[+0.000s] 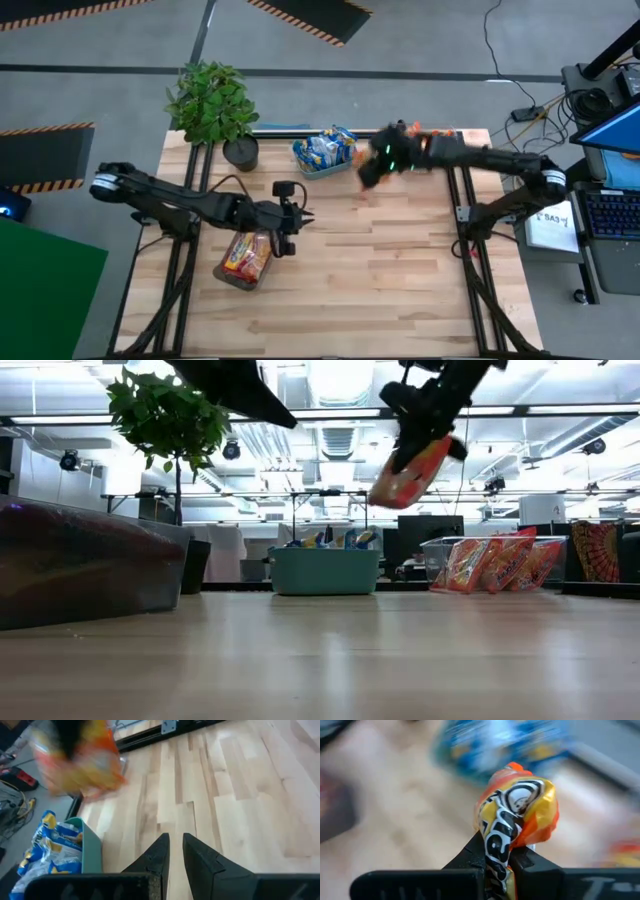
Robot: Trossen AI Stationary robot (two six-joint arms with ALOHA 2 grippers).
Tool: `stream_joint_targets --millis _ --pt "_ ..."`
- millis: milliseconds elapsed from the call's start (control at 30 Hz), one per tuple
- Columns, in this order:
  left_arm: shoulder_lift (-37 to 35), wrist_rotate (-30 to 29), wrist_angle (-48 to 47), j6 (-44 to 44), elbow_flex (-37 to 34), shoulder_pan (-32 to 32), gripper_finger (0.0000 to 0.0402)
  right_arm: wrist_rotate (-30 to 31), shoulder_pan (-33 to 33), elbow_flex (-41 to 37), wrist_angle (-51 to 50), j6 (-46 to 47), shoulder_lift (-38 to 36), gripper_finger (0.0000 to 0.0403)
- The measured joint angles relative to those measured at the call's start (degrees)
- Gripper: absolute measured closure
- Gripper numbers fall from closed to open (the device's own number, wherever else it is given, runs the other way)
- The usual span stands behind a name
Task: Sort Maruchan noodles
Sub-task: Put the orange noodle pack into the transparent bin
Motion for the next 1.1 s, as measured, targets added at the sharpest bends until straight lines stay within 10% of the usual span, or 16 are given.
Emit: stream_joint_targets --millis 433,1100 --pt "0.5 0.2 -3.9 -0.9 -0.1 -0.4 0.0365 -1.5 -30.1 16.7 -25.0 -7.2 9.9 0.0386" --pt "0.6 0.2 -4.1 -0.9 -0.1 -0.4 0.0365 -3.0 -32.1 16.6 -23.1 -11.3 25.2 0.0369"
